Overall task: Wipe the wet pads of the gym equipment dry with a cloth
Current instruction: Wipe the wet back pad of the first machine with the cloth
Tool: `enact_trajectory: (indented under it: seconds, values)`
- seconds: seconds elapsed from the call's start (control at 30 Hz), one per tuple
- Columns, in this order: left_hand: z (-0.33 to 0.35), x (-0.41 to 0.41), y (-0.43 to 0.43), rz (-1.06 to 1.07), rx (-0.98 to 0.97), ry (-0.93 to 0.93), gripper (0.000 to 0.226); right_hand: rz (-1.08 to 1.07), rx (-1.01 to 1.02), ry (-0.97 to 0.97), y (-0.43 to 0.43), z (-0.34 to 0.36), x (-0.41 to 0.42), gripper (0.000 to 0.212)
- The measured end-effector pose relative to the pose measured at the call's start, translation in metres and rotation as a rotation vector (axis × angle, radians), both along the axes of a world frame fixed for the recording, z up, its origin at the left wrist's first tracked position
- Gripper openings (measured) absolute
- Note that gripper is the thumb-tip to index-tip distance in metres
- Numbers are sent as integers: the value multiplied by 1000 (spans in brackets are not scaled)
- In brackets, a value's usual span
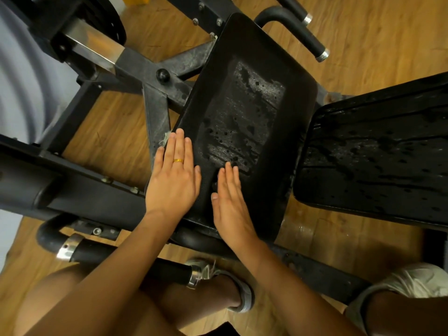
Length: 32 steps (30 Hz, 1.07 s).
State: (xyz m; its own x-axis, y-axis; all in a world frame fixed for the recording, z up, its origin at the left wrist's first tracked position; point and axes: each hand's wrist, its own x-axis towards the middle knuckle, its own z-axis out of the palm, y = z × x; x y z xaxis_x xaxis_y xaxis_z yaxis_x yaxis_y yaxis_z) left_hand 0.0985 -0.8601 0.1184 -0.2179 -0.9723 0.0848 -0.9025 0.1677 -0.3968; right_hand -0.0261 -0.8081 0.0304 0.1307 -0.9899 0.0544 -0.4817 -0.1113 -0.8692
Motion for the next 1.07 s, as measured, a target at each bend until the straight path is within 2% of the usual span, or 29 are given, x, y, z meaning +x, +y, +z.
enact_trajectory:
  seconds: [0.17,0.37,0.63,0.93,1.07]
  values:
    - [1,0,0,1,3,-4,65,2,-59,71,0,-12,-11,57]
    - [0,0,0,-2,1,-2,64,109,-174,73,-5,-24,-25,57]
    - [-1,2,0,-13,-13,-23,62,300,-378,139,-57,1,-25,55]
    - [0,0,0,-9,-12,-5,63,226,-422,112,-39,-30,-54,53]
    - [-1,1,0,-11,-13,-11,63,244,-519,133,-47,-32,-50,52]
